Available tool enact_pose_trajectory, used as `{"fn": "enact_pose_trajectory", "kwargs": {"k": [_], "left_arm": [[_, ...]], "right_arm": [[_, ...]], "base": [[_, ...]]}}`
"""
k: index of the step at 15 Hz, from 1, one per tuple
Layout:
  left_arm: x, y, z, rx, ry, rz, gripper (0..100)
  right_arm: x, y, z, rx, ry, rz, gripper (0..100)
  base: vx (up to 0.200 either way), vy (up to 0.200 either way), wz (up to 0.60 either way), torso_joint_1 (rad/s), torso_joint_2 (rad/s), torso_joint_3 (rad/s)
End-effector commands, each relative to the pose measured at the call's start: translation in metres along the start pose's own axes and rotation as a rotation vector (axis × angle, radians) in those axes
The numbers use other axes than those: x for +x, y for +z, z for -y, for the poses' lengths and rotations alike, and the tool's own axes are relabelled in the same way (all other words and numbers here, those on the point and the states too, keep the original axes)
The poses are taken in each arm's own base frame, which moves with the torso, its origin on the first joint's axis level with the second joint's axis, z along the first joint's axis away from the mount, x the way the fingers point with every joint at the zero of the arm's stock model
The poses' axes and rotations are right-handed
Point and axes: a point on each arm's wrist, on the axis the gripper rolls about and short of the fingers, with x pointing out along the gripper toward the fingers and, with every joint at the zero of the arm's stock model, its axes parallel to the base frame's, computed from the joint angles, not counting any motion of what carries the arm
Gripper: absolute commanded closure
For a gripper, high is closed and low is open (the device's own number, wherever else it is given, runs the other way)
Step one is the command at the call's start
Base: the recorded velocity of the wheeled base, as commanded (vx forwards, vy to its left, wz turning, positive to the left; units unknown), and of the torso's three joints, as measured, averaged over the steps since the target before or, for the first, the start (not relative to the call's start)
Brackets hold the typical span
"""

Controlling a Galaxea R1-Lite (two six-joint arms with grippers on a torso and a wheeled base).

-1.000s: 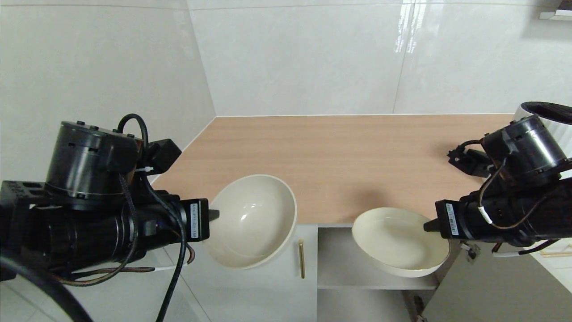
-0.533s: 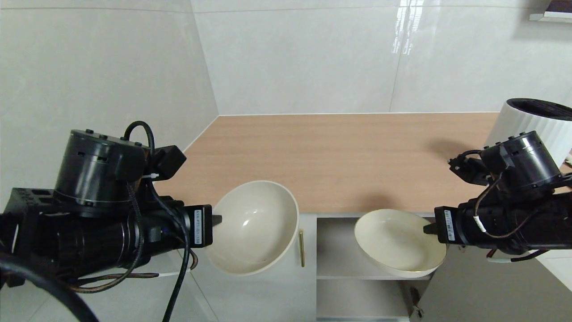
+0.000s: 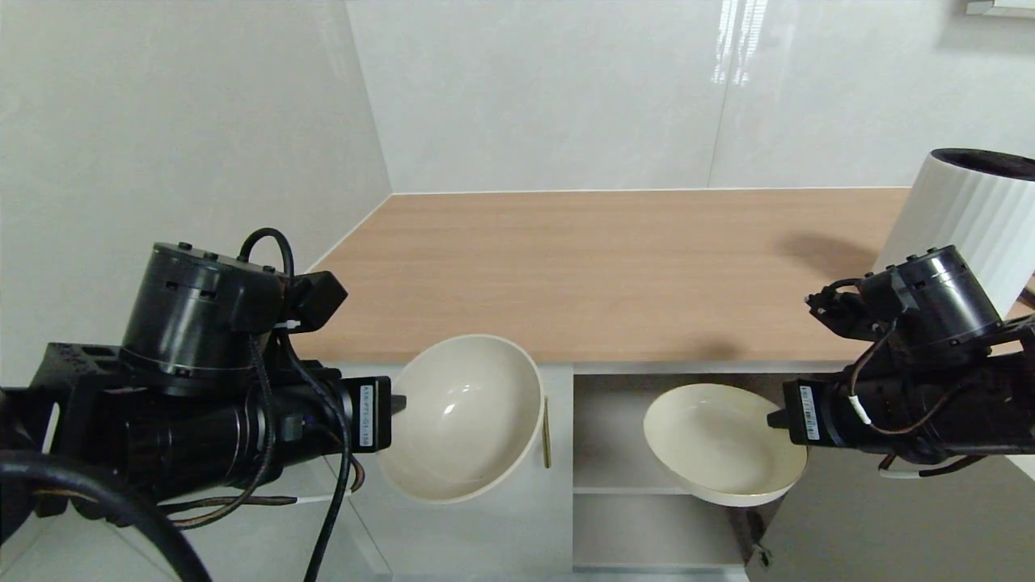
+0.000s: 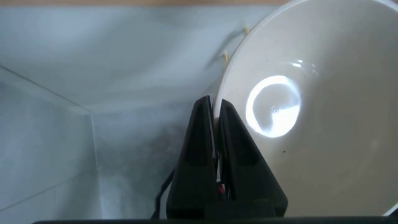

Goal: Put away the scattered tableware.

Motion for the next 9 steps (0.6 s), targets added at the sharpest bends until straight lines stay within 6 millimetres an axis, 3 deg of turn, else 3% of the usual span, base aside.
{"fn": "enact_pose_trajectory", "kwargs": {"k": [1, 9], "left_arm": [[0.0017, -0.0009, 0.0002, 0.001, 0.002, -0.007, 100], [0.0041, -0.0025, 0.0003, 0.006, 0.005, -0.017, 100]], "right_arm": [[0.0011, -0.0006, 0.0, -0.001, -0.001, -0.005, 100], [0.006, -0.0018, 0.0001, -0.004, -0.009, -0.019, 100]], "base": [[0.0, 0.0, 0.0, -0.203, 0.47, 0.266], [0.0, 0.0, 0.0, -0.189, 0.47, 0.277]]}}
